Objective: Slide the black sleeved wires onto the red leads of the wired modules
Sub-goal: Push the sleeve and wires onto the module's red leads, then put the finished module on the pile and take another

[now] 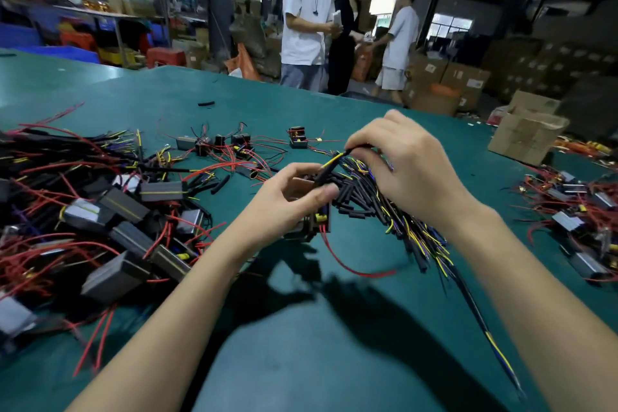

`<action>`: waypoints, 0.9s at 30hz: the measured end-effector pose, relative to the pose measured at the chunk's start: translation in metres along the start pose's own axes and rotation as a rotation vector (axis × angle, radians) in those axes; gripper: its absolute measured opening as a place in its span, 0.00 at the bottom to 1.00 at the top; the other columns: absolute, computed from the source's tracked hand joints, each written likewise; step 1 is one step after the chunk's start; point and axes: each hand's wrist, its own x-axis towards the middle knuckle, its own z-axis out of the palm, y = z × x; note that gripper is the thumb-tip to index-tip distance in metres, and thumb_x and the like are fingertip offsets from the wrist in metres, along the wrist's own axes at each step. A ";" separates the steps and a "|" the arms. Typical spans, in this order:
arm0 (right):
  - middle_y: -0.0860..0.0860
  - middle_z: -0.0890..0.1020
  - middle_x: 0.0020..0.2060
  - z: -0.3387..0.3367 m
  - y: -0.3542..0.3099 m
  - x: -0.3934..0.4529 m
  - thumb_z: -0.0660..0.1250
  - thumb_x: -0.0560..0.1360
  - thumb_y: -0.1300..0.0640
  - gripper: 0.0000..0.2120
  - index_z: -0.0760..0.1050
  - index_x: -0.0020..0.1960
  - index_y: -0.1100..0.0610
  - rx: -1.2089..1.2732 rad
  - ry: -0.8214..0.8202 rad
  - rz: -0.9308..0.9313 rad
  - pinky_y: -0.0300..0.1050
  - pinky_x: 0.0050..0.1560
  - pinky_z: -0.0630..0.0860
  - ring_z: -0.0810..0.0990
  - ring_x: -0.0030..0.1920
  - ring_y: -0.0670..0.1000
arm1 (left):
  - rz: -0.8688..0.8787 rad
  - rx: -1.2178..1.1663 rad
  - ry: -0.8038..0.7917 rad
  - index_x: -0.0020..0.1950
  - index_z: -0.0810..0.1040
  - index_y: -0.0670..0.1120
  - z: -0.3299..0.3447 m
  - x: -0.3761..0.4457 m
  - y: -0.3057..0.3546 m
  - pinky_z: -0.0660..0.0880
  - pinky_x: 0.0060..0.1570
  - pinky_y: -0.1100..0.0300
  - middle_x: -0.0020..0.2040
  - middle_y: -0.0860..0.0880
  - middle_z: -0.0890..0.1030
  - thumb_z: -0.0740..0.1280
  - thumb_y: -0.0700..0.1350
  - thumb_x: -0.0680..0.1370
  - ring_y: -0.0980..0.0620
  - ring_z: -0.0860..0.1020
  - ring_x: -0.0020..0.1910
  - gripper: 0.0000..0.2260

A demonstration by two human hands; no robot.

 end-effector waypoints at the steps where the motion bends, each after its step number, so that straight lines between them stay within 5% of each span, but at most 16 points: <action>1: 0.54 0.82 0.40 -0.003 -0.001 0.010 0.66 0.76 0.63 0.04 0.80 0.46 0.62 0.001 0.009 -0.031 0.56 0.44 0.74 0.75 0.42 0.59 | 0.013 -0.077 0.034 0.60 0.73 0.52 -0.003 -0.004 0.000 0.73 0.46 0.73 0.50 0.52 0.84 0.69 0.57 0.73 0.60 0.81 0.48 0.18; 4: 0.54 0.81 0.40 -0.011 -0.006 0.038 0.65 0.77 0.63 0.05 0.80 0.47 0.63 0.023 0.013 -0.097 0.54 0.45 0.73 0.74 0.42 0.58 | 0.005 -0.194 0.191 0.65 0.70 0.53 -0.010 -0.016 -0.008 0.70 0.62 0.68 0.54 0.53 0.83 0.56 0.78 0.65 0.61 0.78 0.58 0.39; 6: 0.55 0.81 0.41 -0.015 -0.009 0.055 0.66 0.77 0.64 0.05 0.80 0.47 0.64 0.066 0.039 -0.118 0.53 0.45 0.73 0.74 0.43 0.58 | -0.068 -0.266 0.309 0.59 0.75 0.55 -0.013 -0.015 -0.017 0.69 0.66 0.60 0.49 0.56 0.84 0.49 0.73 0.70 0.60 0.78 0.57 0.31; 9: 0.55 0.82 0.42 -0.022 -0.014 0.079 0.65 0.77 0.64 0.05 0.80 0.47 0.65 0.114 0.140 -0.137 0.47 0.47 0.72 0.74 0.43 0.57 | -0.208 -0.300 0.373 0.52 0.78 0.54 -0.015 -0.007 -0.025 0.77 0.52 0.53 0.47 0.57 0.82 0.48 0.59 0.81 0.55 0.78 0.52 0.20; 11: 0.51 0.80 0.42 -0.023 -0.019 0.092 0.65 0.77 0.63 0.05 0.80 0.48 0.62 0.162 0.232 -0.106 0.45 0.47 0.72 0.75 0.43 0.56 | -0.255 -0.346 0.333 0.53 0.78 0.51 -0.015 -0.004 -0.029 0.78 0.42 0.59 0.46 0.54 0.82 0.50 0.53 0.83 0.54 0.78 0.49 0.17; 15: 0.52 0.80 0.40 -0.010 -0.035 0.119 0.64 0.77 0.61 0.04 0.76 0.49 0.54 0.442 0.319 0.026 0.51 0.44 0.77 0.80 0.41 0.51 | -0.310 -0.553 0.304 0.62 0.72 0.44 -0.016 -0.002 -0.032 0.76 0.41 0.64 0.41 0.47 0.83 0.47 0.53 0.83 0.53 0.81 0.39 0.20; 18: 0.45 0.78 0.40 0.013 -0.053 0.143 0.64 0.76 0.66 0.07 0.75 0.50 0.56 0.588 0.380 0.028 0.36 0.45 0.73 0.77 0.40 0.36 | -0.380 -0.602 0.238 0.62 0.72 0.45 -0.014 -0.002 -0.032 0.74 0.40 0.62 0.39 0.45 0.83 0.46 0.54 0.83 0.52 0.81 0.34 0.21; 20: 0.45 0.78 0.39 0.030 -0.067 0.158 0.63 0.76 0.69 0.08 0.75 0.51 0.58 0.719 0.383 0.047 0.32 0.43 0.71 0.77 0.39 0.35 | -0.437 -0.548 0.203 0.62 0.73 0.45 -0.013 0.002 -0.030 0.71 0.39 0.63 0.38 0.46 0.81 0.46 0.53 0.84 0.53 0.80 0.32 0.21; 22: 0.47 0.79 0.37 0.048 -0.078 0.172 0.63 0.77 0.70 0.07 0.75 0.50 0.60 0.868 0.363 0.109 0.38 0.41 0.74 0.78 0.39 0.41 | -0.471 -0.522 0.187 0.62 0.72 0.44 -0.011 0.005 -0.028 0.69 0.36 0.63 0.31 0.50 0.81 0.46 0.52 0.84 0.56 0.79 0.27 0.20; 24: 0.51 0.80 0.37 0.067 -0.089 0.186 0.62 0.77 0.70 0.07 0.75 0.47 0.61 1.027 0.349 0.174 0.46 0.41 0.76 0.79 0.40 0.49 | -0.471 -0.497 0.192 0.59 0.73 0.44 -0.011 0.006 -0.029 0.68 0.33 0.64 0.24 0.53 0.79 0.48 0.50 0.84 0.58 0.77 0.23 0.17; 27: 0.56 0.80 0.37 0.101 -0.102 0.203 0.61 0.77 0.72 0.06 0.76 0.48 0.66 1.143 0.276 0.204 0.33 0.38 0.75 0.79 0.35 0.40 | -0.437 -0.473 0.225 0.47 0.72 0.45 -0.005 0.006 -0.034 0.67 0.32 0.62 0.21 0.52 0.76 0.51 0.46 0.84 0.59 0.74 0.20 0.14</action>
